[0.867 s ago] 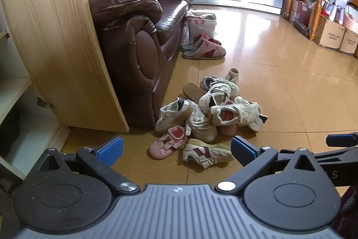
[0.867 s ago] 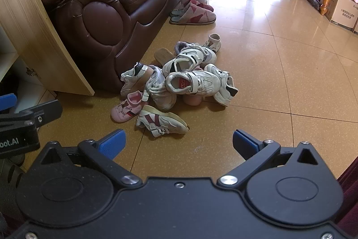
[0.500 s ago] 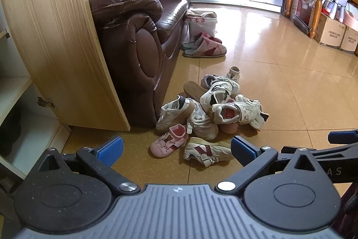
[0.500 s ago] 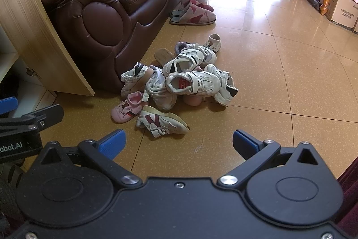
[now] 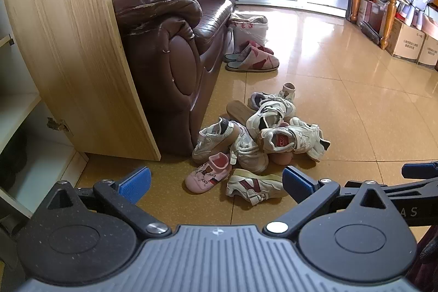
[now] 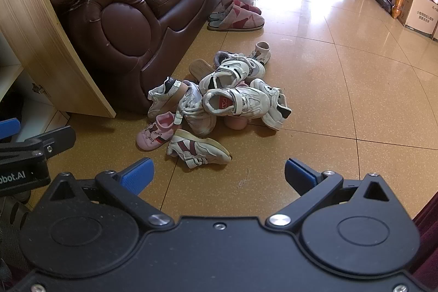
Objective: Organize scattered shoes
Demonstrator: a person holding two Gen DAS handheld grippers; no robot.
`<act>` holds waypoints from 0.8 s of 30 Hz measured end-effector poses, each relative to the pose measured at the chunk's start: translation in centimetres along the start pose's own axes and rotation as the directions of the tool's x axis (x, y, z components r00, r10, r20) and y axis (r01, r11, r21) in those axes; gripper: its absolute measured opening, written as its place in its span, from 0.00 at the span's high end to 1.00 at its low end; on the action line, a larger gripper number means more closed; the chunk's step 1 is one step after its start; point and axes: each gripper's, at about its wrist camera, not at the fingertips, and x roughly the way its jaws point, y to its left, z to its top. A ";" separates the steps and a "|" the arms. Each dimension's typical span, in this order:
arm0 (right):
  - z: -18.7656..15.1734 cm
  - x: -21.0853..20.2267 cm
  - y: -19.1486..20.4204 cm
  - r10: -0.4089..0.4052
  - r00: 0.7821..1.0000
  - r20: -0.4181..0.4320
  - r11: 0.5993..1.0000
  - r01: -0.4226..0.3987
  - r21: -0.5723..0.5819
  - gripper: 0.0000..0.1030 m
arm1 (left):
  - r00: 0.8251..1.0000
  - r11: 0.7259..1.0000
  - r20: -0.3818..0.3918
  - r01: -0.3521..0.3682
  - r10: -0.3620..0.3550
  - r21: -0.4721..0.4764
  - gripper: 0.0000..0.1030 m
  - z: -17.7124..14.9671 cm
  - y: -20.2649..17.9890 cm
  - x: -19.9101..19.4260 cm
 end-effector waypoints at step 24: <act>0.0 0.2 -0.1 0.004 1.000 -0.003 1.000 -0.004 -0.002 0.00 | 1.000 1.000 -0.001 0.003 -0.003 -0.013 0.00 0.0 0.2 0.4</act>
